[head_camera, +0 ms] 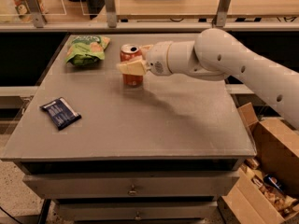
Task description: Move coke can near rxbar blueberry
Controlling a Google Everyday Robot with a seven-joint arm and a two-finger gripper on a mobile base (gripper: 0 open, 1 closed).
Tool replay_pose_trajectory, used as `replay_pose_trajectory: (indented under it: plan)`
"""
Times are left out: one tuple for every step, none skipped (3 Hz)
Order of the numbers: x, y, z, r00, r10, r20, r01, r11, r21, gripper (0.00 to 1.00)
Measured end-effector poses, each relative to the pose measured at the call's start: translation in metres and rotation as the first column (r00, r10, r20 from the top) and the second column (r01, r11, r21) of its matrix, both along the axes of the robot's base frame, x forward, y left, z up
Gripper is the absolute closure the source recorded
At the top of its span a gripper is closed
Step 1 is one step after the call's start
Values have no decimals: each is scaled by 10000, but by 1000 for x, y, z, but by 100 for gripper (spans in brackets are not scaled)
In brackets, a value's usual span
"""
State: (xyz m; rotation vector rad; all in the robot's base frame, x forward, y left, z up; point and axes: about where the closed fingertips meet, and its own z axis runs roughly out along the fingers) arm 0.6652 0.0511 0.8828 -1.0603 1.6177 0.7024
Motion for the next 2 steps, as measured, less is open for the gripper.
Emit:
replay_pose_trajectory:
  plan:
    - [-13,10,13,9992,355,-170,-351,9990,263,87]
    - [-36,38,35,9919,1271,-74,-1265,9906,521,100]
